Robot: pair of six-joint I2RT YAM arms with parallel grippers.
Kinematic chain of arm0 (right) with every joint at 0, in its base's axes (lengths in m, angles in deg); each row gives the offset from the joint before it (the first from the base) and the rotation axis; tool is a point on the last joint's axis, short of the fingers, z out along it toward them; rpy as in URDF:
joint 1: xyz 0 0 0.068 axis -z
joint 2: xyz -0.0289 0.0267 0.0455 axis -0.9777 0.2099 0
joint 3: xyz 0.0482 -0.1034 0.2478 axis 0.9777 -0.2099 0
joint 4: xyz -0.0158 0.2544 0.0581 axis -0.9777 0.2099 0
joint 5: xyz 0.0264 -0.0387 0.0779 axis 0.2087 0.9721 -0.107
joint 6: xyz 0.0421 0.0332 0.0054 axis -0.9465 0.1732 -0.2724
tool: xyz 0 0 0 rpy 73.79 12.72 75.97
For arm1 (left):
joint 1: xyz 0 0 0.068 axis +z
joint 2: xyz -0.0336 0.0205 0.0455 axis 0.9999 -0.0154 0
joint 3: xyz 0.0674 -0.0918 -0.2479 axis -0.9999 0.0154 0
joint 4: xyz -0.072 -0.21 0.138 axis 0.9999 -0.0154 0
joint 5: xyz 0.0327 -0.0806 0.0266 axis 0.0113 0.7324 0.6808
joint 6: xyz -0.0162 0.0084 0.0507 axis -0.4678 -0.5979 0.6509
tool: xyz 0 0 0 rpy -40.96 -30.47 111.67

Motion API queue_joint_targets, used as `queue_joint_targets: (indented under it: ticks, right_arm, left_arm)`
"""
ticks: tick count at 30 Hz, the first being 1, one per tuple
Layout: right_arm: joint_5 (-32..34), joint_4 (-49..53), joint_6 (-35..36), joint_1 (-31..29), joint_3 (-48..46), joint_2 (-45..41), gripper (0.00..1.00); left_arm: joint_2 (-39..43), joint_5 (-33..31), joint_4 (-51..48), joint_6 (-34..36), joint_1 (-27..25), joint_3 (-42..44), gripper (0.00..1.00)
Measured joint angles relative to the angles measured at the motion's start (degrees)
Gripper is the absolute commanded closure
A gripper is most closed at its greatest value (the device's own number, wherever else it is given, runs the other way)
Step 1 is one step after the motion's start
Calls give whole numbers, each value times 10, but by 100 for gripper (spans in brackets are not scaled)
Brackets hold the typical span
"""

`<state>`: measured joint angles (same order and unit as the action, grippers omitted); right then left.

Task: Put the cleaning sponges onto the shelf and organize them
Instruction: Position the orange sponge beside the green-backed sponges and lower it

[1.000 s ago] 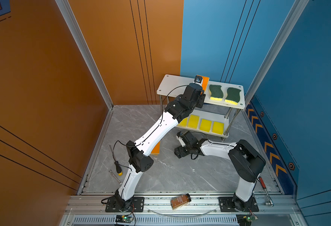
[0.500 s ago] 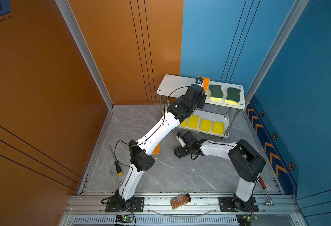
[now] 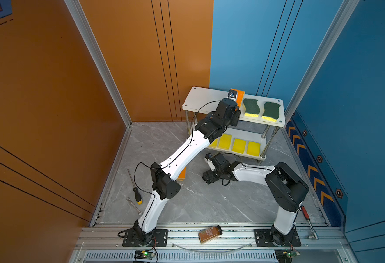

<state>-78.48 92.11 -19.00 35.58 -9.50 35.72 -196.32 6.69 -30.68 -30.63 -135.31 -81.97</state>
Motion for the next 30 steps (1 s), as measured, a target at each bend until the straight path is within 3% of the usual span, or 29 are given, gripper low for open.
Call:
queue_joint_targets:
  ticks: [30]
  right_arm:
    - [0, 0, 2, 0, 0, 0, 8]
  left_arm:
    - [-8, -4, 11, 0, 0, -2, 33]
